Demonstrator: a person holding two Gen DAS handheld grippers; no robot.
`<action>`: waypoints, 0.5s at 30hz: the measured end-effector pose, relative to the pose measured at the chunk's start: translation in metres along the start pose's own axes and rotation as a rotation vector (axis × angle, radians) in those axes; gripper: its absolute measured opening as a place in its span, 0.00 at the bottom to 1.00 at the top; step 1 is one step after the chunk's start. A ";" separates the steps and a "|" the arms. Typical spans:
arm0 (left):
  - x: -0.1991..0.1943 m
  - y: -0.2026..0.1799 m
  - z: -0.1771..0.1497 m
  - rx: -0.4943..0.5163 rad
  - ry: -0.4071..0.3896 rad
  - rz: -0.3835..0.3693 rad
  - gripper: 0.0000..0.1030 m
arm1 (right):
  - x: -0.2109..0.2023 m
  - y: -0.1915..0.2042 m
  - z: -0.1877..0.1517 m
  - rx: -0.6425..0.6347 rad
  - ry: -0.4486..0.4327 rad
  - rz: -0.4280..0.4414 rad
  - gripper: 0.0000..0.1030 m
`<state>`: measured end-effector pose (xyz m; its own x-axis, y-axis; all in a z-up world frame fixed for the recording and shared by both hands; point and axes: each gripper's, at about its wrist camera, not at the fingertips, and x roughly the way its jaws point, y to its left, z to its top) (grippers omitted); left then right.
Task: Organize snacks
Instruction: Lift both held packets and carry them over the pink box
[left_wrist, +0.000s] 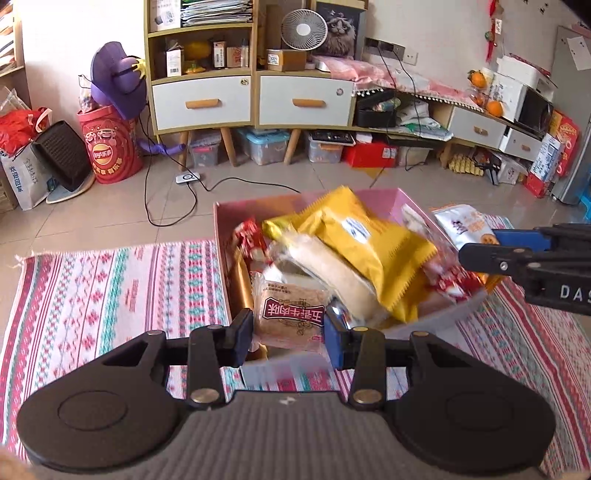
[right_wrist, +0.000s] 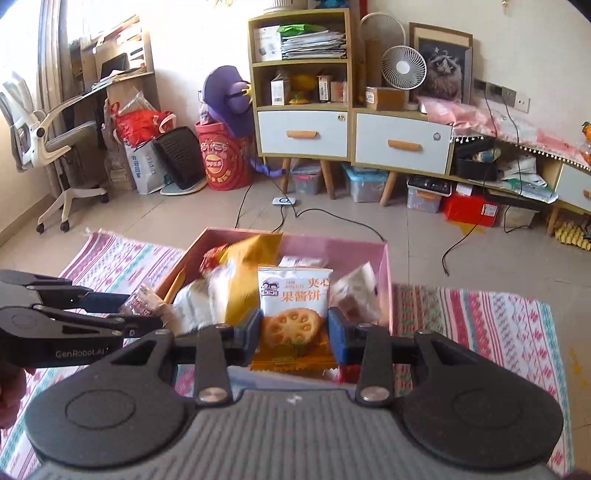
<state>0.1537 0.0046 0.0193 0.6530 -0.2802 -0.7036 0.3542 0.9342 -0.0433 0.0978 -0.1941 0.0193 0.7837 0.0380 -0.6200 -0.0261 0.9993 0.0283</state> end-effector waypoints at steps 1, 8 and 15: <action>0.005 0.001 0.005 -0.004 -0.001 0.005 0.45 | 0.005 -0.002 0.004 -0.001 -0.002 -0.011 0.34; 0.035 0.005 0.030 -0.007 -0.005 0.027 0.46 | 0.042 -0.018 0.020 0.004 0.021 -0.065 0.34; 0.054 0.008 0.035 -0.025 -0.003 0.026 0.46 | 0.064 -0.027 0.024 0.061 0.057 -0.057 0.35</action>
<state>0.2154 -0.0107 0.0059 0.6634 -0.2567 -0.7029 0.3202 0.9463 -0.0434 0.1638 -0.2187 -0.0027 0.7459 -0.0173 -0.6658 0.0570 0.9977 0.0379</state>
